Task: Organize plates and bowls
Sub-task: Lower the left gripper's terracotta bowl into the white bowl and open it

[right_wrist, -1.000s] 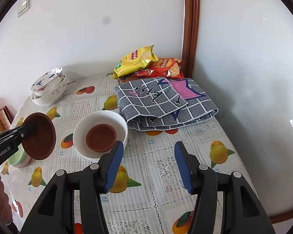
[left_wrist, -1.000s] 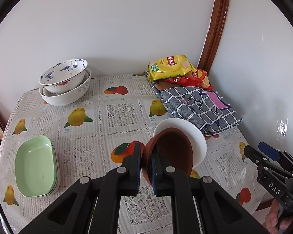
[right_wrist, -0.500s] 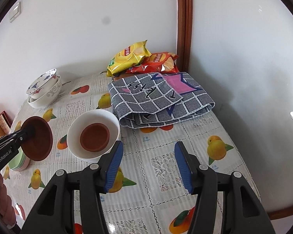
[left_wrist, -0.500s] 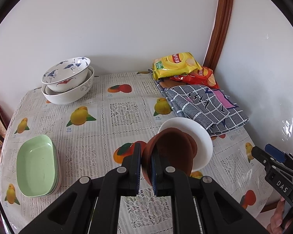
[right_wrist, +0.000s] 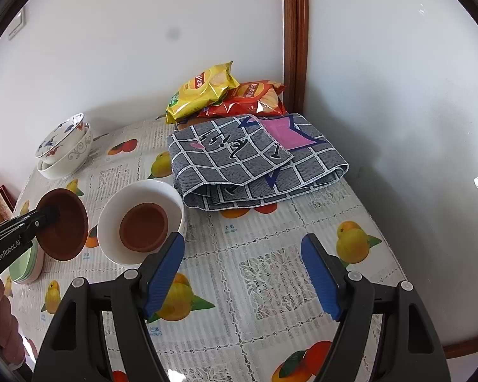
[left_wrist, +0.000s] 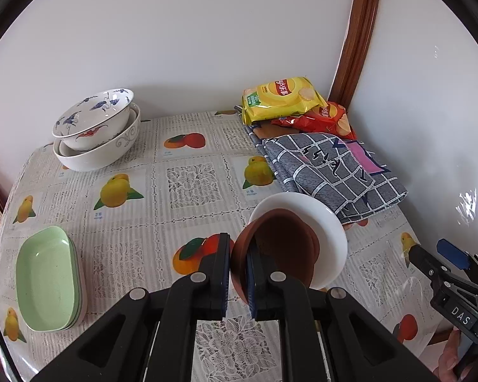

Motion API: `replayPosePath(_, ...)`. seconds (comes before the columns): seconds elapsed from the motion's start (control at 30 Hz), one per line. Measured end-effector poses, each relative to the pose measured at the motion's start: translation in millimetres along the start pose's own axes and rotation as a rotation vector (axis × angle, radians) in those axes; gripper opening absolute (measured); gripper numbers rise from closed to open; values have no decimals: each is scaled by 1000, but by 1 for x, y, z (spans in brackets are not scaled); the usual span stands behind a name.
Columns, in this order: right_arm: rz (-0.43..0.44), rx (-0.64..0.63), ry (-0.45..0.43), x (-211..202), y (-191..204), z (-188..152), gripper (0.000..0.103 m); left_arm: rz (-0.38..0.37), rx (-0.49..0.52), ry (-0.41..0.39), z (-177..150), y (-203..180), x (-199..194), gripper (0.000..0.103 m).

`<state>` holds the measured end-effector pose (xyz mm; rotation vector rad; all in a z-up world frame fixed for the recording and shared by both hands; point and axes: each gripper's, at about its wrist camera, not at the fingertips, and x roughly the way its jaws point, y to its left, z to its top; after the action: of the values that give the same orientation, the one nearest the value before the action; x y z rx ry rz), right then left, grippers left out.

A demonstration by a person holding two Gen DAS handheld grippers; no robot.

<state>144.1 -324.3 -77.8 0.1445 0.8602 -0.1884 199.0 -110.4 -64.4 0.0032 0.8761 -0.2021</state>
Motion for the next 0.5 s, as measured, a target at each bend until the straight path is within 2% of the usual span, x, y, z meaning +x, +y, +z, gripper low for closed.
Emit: replayPosePath(0.5,-10,8,43,29,-15,-2,78,-53,-2,70,7,-17,48,11)
